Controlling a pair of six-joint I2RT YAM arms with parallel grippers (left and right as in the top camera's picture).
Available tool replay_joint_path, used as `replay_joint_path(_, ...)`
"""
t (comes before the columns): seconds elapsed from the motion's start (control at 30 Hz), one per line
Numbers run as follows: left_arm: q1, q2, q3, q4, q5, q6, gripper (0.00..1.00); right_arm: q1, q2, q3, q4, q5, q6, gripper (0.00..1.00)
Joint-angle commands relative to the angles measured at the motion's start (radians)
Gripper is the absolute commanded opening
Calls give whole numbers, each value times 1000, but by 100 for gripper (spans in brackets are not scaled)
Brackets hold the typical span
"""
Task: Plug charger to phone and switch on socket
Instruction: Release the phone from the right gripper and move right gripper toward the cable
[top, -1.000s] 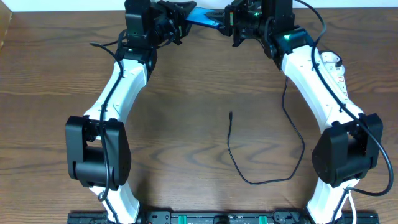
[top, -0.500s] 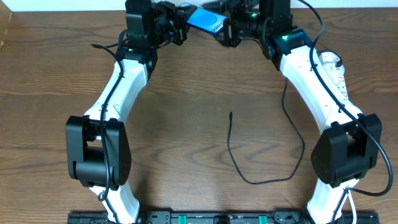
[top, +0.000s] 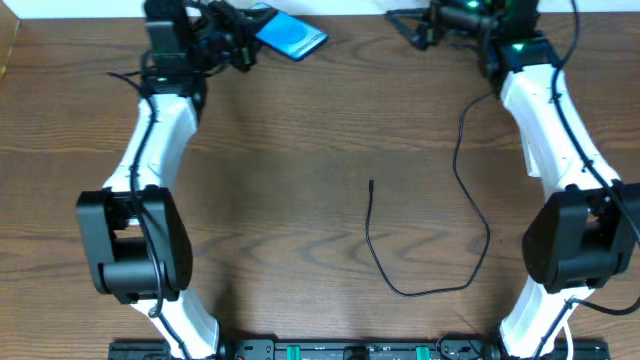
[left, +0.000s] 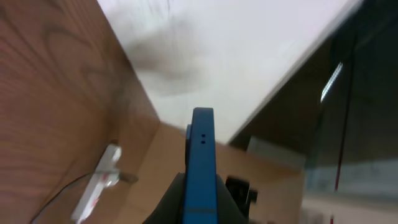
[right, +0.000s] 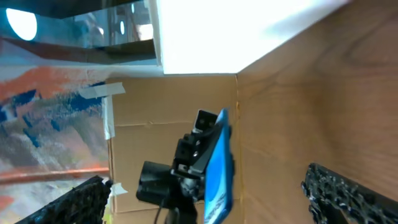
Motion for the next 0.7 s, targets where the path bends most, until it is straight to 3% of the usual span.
replay_joint_path(0.0,61,-22,11,11,358,161,7,-1,-10,16,-27,-65,-132,99)
replay_joint_path(0.17,141,-22,11,11,626,372,7,12,-12,16,-188,33,-240,99)
replay_joint_path(0.33,182,-22,10,11,626,442,7,52,-13,46,-393,212,-361,99)
replay_joint_path(0.47,197,-22,10,11,626,450,7,116,-13,90,-694,420,-505,99)
replay_joint_path(0.5,198,-22,10,11,626,465,7,165,-11,89,-855,541,-548,99)
replay_joint_path(0.67,198,-22,10,11,626,472,7,262,-10,82,-1076,757,-552,99)
